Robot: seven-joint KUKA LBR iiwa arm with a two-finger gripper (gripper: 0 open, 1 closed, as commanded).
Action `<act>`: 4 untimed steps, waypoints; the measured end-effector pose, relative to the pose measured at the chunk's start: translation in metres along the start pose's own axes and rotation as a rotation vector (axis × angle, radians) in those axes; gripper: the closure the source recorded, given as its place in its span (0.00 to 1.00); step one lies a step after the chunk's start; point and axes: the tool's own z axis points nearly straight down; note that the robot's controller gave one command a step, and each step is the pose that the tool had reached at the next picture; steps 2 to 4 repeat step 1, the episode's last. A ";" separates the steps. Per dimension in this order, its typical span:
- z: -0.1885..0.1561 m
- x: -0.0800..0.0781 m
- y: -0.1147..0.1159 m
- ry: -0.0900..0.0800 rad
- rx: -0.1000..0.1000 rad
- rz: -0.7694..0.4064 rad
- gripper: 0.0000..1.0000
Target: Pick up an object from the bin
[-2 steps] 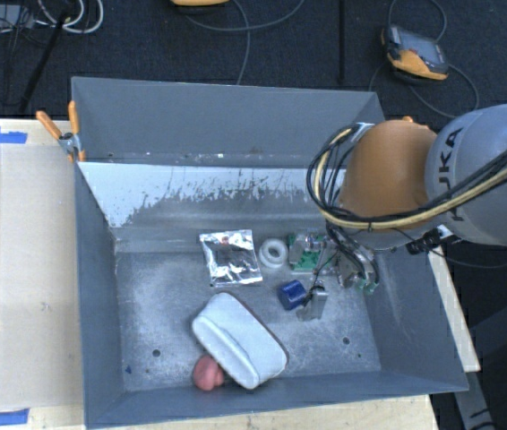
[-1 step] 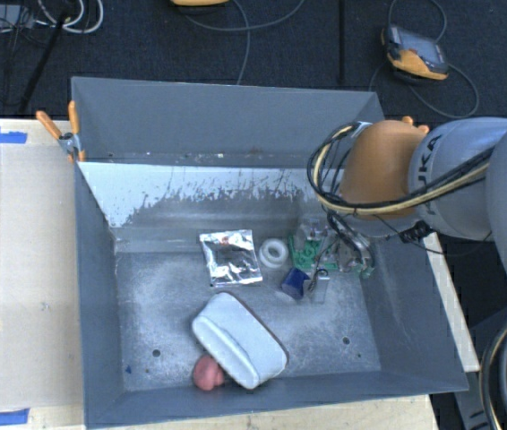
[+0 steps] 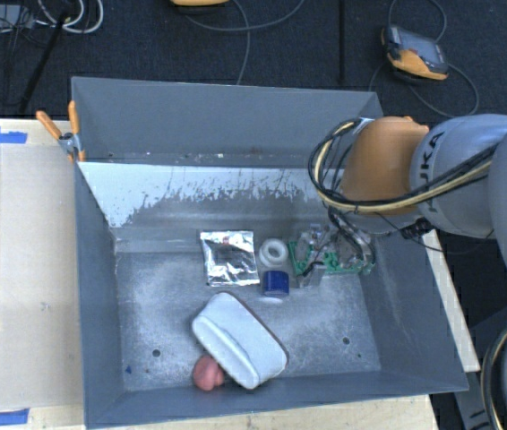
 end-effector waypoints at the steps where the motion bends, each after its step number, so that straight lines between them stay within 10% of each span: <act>1: -0.149 0.050 -0.041 0.004 0.001 0.002 1.00; 4: -0.149 0.050 -0.041 0.004 0.001 0.002 1.00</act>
Offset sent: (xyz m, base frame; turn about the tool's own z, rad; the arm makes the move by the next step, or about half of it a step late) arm -0.0553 -0.0361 0.1446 -0.0021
